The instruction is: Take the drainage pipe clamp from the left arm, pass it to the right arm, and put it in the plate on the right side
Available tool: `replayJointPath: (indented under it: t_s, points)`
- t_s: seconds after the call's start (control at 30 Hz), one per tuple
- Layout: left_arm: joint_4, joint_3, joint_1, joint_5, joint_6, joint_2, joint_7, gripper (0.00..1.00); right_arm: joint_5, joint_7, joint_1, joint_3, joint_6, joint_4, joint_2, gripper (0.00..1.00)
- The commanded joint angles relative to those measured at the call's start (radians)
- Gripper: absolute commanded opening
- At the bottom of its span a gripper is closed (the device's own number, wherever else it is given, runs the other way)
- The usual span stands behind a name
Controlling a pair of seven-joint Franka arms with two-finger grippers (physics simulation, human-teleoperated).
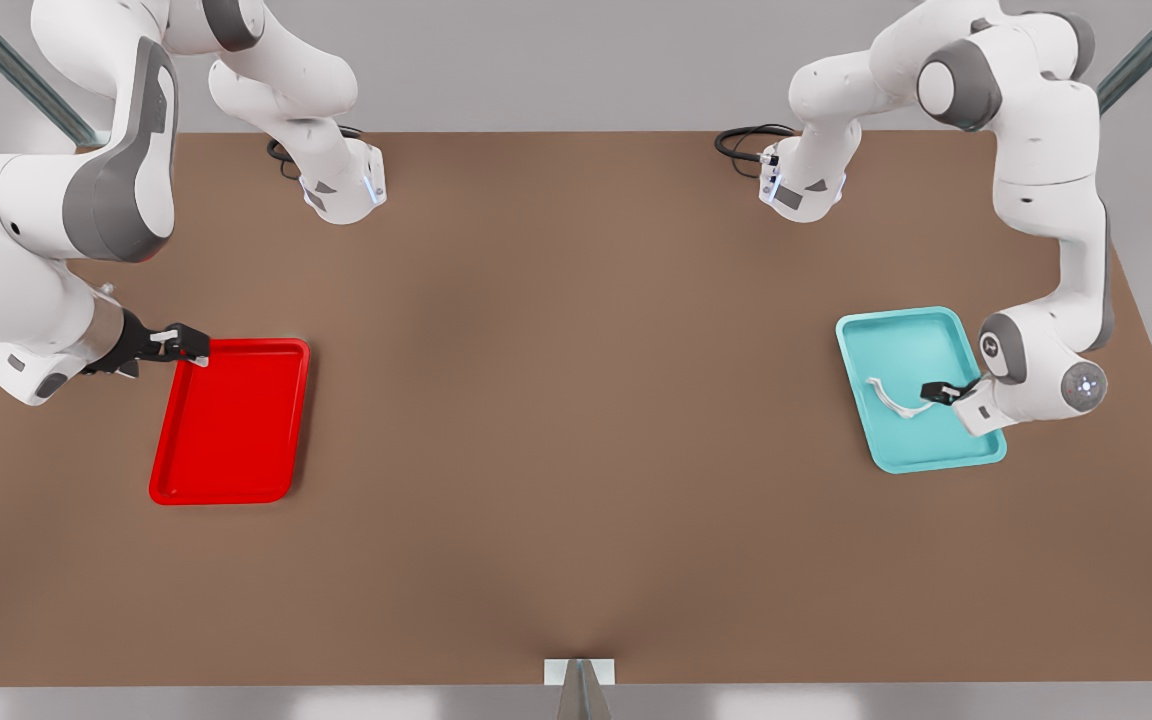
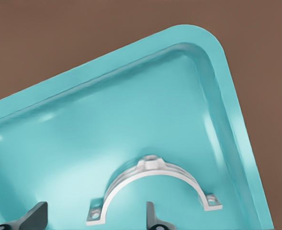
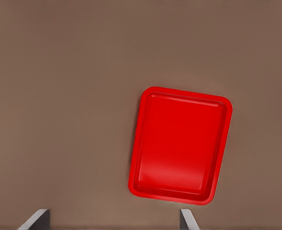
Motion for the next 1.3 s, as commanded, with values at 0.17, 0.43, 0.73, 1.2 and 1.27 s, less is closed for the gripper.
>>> replayJointPath:
  t_s: [0.17,0.43,0.73,1.2,1.27]
  points:
    - [-0.108,0.009,0.001,0.0,0.254,0.005,1.066,1.0,-0.003,-0.026,0.0,0.0,0.0,0.0,-0.001,1.0]
    - [-0.133,0.016,-0.002,-0.009,0.237,0.008,0.996,0.47,-0.005,-0.023,0.0,0.0,0.0,0.0,-0.001,1.0]
    - [-0.131,0.016,-0.003,-0.009,0.211,-0.007,0.994,0.45,-0.005,-0.026,0.0,0.0,0.0,-0.003,-0.001,1.0]
    - [-0.13,0.016,-0.005,-0.009,0.212,0.005,0.964,0.33,-0.006,-0.029,-0.001,-0.002,0.0,-0.007,-0.001,1.0]
    - [-0.13,0.016,-0.006,-0.009,0.209,0.006,0.951,0.25,-0.006,-0.029,0.0,-0.002,0.0,-0.007,-0.001,1.0]
